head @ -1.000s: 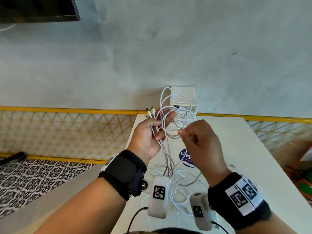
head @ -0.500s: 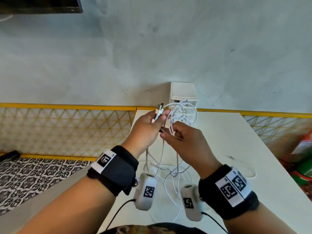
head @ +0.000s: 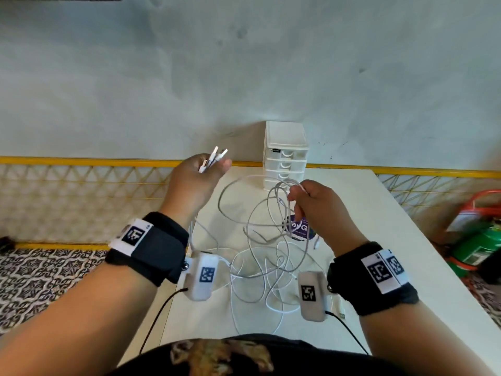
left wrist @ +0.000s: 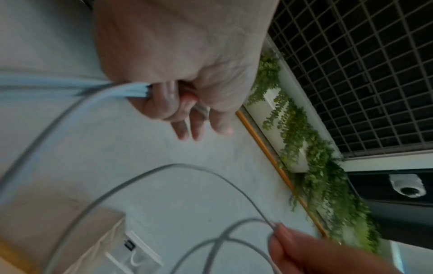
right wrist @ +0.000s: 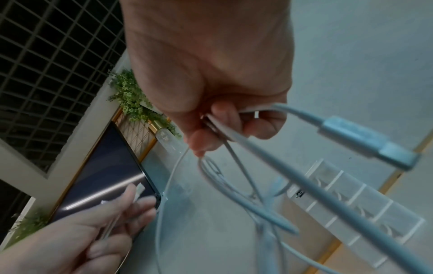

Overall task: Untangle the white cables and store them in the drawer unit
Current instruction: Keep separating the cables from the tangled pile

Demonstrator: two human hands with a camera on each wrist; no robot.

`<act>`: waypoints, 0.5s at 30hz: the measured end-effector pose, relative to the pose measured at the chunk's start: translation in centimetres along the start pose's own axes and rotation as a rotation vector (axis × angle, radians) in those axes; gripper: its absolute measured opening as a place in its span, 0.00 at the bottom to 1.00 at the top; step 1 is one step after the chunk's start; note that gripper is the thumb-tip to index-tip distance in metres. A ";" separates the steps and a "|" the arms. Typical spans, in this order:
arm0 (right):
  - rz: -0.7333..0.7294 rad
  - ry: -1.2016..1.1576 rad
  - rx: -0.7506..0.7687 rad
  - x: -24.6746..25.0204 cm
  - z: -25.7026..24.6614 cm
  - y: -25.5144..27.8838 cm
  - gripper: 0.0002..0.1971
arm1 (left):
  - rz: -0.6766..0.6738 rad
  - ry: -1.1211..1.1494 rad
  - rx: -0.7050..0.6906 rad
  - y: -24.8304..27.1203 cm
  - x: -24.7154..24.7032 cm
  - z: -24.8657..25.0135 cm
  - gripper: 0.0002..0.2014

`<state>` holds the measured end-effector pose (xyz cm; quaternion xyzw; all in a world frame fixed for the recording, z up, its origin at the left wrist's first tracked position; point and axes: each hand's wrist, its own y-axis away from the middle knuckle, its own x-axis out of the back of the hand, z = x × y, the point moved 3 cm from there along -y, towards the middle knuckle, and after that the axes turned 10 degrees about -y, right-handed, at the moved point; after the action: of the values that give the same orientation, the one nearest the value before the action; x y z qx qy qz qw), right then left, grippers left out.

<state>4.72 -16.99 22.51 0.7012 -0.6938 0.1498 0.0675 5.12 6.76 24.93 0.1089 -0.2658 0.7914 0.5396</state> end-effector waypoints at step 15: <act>-0.052 -0.225 0.017 3.1 -0.1 -1.4 0.15 | -0.010 -0.067 -0.153 -1.4 -0.8 1.8 0.09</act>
<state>6.04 -19.85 23.72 0.7319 -0.6772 0.0743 -0.0127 6.47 5.58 26.46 0.0951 -0.3427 0.7619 0.5413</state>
